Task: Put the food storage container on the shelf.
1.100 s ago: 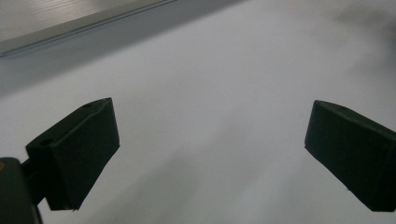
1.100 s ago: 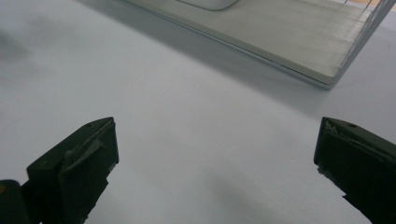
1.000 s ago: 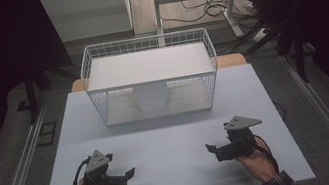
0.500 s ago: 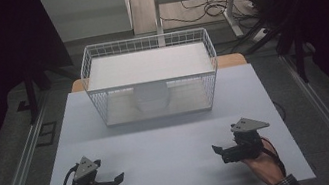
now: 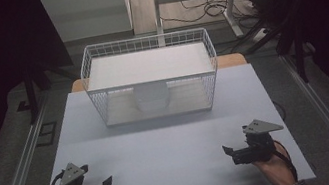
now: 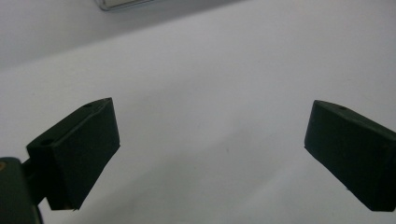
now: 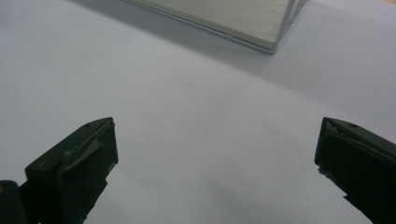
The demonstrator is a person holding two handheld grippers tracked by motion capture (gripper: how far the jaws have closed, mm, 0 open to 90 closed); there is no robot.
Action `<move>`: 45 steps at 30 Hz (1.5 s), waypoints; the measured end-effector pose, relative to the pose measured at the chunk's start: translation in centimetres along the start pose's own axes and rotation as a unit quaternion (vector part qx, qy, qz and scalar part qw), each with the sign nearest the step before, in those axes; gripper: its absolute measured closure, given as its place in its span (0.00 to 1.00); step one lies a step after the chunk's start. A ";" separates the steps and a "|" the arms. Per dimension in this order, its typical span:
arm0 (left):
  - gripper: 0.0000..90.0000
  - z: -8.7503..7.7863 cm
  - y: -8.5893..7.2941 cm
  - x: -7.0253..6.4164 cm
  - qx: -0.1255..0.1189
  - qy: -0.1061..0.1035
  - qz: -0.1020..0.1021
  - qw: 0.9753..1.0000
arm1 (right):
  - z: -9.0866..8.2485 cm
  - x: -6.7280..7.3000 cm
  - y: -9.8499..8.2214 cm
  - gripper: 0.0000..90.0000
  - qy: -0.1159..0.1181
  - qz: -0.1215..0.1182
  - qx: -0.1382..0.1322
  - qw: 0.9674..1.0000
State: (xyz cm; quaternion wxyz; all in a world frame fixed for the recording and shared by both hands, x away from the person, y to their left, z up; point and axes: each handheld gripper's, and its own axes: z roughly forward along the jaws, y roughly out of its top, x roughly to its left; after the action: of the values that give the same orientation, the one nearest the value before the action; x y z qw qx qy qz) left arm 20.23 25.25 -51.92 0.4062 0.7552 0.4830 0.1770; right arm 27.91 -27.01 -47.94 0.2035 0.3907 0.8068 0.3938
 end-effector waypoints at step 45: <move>0.04 -2.7 -2.9 3.3 0.004 0.058 -0.042 0.997 | -3.8 -4.4 -5.6 0.00 -0.072 0.052 0.032 0.996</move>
State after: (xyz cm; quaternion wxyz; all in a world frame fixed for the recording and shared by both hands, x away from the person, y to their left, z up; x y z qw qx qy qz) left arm 18.32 29.86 -52.96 0.3817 0.7243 0.5375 0.2019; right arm 25.52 -34.44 -49.94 0.2278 0.4660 0.7804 0.3491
